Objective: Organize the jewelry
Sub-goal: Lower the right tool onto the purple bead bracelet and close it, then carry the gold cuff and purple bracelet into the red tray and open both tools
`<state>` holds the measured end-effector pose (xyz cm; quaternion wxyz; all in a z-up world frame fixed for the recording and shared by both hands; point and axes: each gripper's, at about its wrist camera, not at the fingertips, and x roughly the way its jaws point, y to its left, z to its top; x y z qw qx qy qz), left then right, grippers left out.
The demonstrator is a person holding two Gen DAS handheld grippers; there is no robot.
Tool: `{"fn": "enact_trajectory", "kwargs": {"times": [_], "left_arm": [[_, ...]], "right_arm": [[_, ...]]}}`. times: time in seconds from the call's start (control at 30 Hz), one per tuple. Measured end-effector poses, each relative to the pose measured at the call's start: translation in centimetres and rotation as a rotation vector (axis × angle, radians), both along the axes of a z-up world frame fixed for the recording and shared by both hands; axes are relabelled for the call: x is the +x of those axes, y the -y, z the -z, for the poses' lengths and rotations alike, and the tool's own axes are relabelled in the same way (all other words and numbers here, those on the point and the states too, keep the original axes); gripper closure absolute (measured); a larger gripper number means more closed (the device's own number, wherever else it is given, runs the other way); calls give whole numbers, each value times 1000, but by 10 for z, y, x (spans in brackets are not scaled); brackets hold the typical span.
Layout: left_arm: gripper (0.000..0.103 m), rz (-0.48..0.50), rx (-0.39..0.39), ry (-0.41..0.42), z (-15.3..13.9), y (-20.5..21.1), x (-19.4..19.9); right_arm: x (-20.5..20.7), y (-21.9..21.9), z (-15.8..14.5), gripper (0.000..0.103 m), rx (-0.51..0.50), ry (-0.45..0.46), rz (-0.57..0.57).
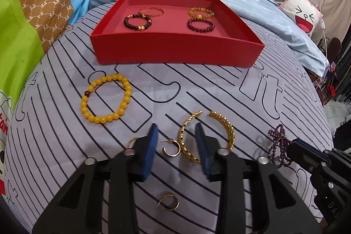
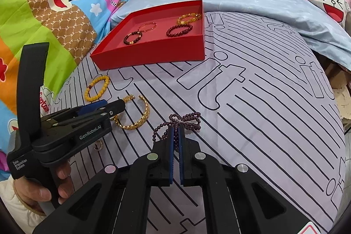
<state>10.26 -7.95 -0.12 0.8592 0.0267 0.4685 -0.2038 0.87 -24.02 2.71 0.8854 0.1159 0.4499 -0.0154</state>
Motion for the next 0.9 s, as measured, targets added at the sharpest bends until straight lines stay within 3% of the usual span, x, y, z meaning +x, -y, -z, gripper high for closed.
{"fn": "enact_trajectory", "kwargs": {"times": [0.23, 0.27, 0.57, 0.9], "left_arm": [[92, 29, 6, 9, 2, 7, 1], [98, 36, 2, 6, 2, 8, 1], [99, 47, -14, 12, -9, 8, -7], [99, 41, -64, 66, -56, -1, -7]], "right_arm": [[1, 2, 3, 99, 9, -5, 6], [1, 3, 3, 99, 10, -5, 6], [-1, 3, -6, 99, 11, 14, 5], [6, -2, -47, 99, 8, 107, -25]]}}
